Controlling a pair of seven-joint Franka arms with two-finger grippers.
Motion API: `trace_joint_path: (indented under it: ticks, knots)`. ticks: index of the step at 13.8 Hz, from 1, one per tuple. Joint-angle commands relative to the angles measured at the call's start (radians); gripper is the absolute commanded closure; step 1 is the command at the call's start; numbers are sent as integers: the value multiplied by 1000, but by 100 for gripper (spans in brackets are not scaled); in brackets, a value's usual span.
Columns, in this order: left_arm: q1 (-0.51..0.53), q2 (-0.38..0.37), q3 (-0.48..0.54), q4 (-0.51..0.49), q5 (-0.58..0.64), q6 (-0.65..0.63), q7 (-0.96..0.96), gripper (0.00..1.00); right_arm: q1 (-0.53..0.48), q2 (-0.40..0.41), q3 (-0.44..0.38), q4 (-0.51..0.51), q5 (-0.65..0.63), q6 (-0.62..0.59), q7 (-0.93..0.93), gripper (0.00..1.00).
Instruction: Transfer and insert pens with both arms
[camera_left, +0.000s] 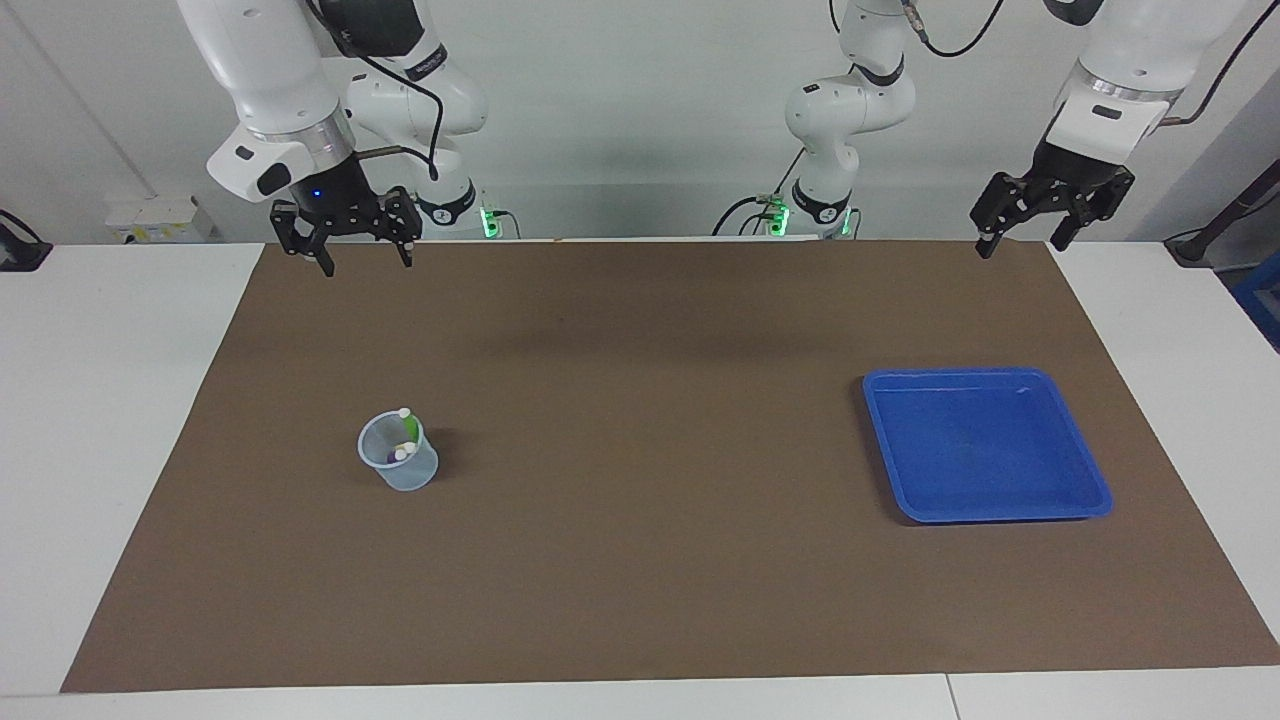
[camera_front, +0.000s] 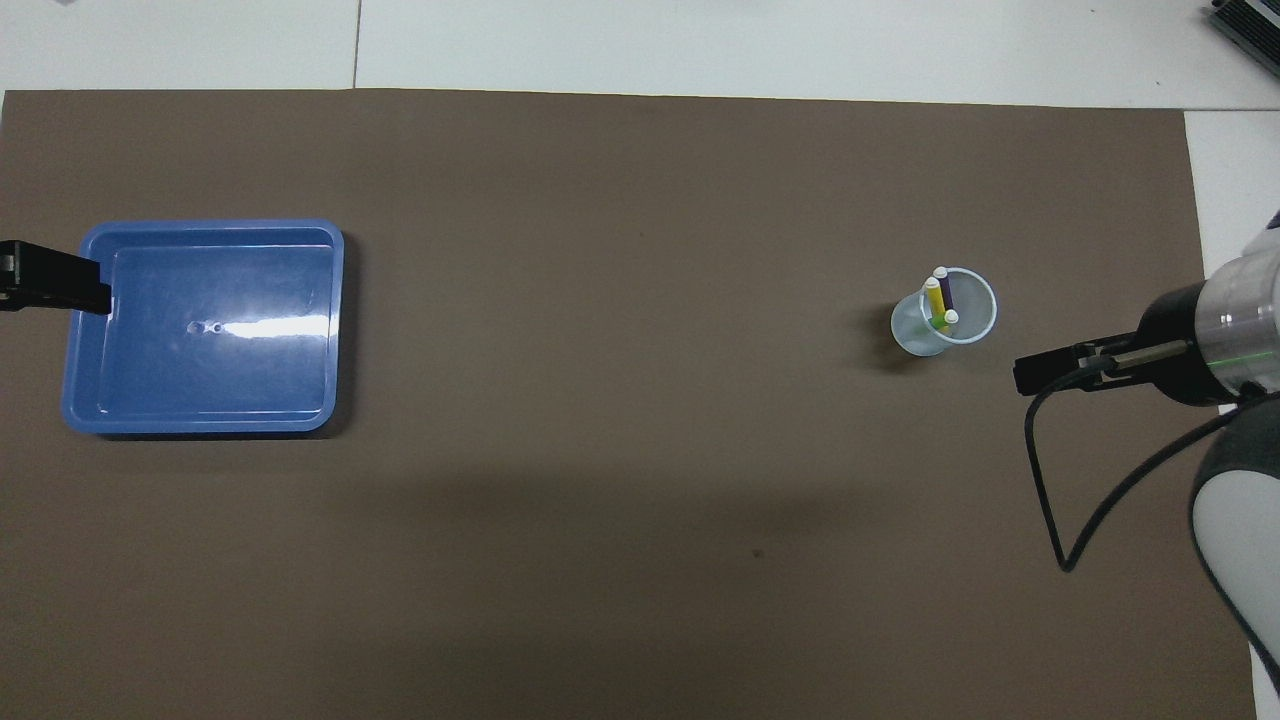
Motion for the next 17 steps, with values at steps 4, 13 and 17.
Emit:
trace_joint_path:
  ticks: [4,13,17]
  knots:
    - [1,-29,2,-35,2,-7,-1,0,-38,-27,4,-19,26,-16,2,0]
    - [1,-29,2,-35,2,-8,-1,0,-37,-30,4,-19,26,0,5,0]
    - [3,-29,2,-35,2,-8,-1,0,-35,-35,4,-30,26,-2,7,0]
